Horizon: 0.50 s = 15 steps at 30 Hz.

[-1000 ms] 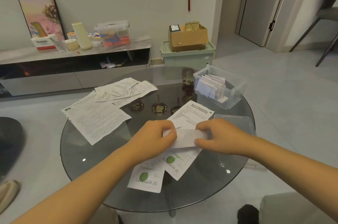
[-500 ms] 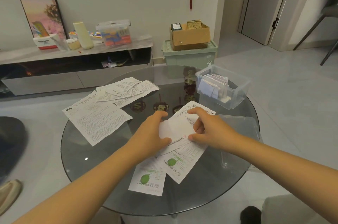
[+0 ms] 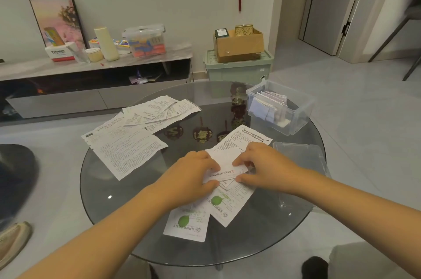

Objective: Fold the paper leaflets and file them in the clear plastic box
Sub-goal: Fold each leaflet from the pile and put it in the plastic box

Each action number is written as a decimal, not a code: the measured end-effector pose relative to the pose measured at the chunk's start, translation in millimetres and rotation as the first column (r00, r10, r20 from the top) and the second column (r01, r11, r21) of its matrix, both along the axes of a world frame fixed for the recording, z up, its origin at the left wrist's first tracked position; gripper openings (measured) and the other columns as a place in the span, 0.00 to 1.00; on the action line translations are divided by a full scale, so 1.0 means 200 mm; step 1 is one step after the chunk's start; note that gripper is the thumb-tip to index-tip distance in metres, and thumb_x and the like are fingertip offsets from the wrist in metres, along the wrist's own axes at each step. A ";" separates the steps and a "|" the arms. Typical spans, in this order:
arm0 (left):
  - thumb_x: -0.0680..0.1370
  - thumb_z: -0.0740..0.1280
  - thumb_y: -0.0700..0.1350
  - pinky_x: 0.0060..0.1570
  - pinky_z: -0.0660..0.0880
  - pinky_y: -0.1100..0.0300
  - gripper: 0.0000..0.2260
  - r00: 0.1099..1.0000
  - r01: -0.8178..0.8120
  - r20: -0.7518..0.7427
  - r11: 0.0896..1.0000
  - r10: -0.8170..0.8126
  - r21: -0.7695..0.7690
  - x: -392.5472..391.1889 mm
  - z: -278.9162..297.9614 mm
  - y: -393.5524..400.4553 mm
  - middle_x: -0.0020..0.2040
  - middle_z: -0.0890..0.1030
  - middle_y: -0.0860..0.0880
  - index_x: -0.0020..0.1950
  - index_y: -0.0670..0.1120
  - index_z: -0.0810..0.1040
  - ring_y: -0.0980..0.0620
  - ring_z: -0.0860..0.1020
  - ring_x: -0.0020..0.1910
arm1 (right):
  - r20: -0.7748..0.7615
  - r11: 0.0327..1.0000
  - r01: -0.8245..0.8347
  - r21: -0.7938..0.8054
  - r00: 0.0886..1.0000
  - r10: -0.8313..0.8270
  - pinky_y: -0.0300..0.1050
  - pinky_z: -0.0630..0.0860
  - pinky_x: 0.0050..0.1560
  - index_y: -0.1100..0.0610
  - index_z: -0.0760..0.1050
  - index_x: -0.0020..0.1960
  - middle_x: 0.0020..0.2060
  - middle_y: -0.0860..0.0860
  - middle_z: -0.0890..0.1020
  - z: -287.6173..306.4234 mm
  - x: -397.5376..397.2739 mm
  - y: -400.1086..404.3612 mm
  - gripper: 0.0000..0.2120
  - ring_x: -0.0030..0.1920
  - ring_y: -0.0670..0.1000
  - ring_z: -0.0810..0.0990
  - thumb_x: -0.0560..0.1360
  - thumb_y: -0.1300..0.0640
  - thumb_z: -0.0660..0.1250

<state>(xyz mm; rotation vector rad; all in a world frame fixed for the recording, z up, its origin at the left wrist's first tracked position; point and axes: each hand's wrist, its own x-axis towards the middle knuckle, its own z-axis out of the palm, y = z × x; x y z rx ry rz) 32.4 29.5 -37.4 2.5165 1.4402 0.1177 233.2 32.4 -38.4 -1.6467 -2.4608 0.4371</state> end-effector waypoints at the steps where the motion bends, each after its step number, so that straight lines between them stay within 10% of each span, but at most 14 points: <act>1: 0.78 0.62 0.54 0.58 0.69 0.61 0.15 1.000 0.005 0.001 1.000 -0.005 0.009 0.00 0.00 0.00 0.58 0.73 0.57 0.64 0.54 0.74 0.57 0.70 0.57 | 0.002 1.000 0.000 0.023 1.000 0.000 0.38 0.68 0.49 0.47 0.75 0.63 0.49 0.45 0.70 0.00 0.00 0.00 0.18 0.51 0.45 0.69 0.74 0.44 0.65; 8: 0.81 0.57 0.48 0.34 0.68 0.64 0.08 0.979 -0.140 0.159 0.988 0.129 0.060 0.02 0.00 0.03 0.44 0.78 0.54 0.53 0.50 0.75 0.59 0.72 0.33 | -0.145 0.997 0.050 0.052 0.989 -0.042 0.40 0.69 0.43 0.51 0.74 0.47 0.45 0.47 0.78 -0.01 -0.02 0.03 0.09 0.45 0.46 0.73 0.79 0.49 0.58; 15: 0.79 0.63 0.48 0.60 0.70 0.58 0.18 0.977 -0.179 0.128 0.983 0.172 0.044 0.01 -0.04 0.09 0.65 0.66 0.53 0.69 0.54 0.66 0.53 0.67 0.62 | -0.113 0.993 0.105 0.061 0.989 -0.098 0.46 0.69 0.61 0.44 0.65 0.68 0.60 0.46 0.72 -0.05 -0.06 0.09 0.21 0.60 0.48 0.68 0.76 0.50 0.64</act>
